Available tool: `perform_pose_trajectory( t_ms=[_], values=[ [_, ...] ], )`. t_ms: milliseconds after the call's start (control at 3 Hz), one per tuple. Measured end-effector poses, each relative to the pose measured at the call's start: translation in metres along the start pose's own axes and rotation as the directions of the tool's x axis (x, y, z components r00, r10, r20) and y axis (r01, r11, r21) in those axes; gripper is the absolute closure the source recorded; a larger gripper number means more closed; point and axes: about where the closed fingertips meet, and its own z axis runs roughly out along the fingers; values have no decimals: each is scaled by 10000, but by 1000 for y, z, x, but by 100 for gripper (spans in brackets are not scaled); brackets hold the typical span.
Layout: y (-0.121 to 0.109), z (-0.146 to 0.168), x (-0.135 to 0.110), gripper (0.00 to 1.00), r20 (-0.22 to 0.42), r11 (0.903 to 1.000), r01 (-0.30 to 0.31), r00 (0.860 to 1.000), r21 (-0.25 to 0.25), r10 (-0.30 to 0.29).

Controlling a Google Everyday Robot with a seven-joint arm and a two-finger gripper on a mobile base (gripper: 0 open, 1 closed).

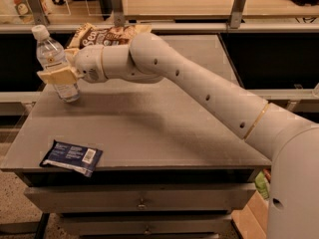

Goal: Move blue plastic bottle near brown chip bag

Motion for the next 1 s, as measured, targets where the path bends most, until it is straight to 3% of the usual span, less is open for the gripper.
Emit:
perform_pose_trajectory(
  t_ms=[333, 1000],
  values=[
    [-12, -20, -5, 100, 94, 9983, 164, 9998, 559, -170],
    [-50, -88, -9, 100, -482, 9726, 388, 9984, 2291, -285]
  ],
)
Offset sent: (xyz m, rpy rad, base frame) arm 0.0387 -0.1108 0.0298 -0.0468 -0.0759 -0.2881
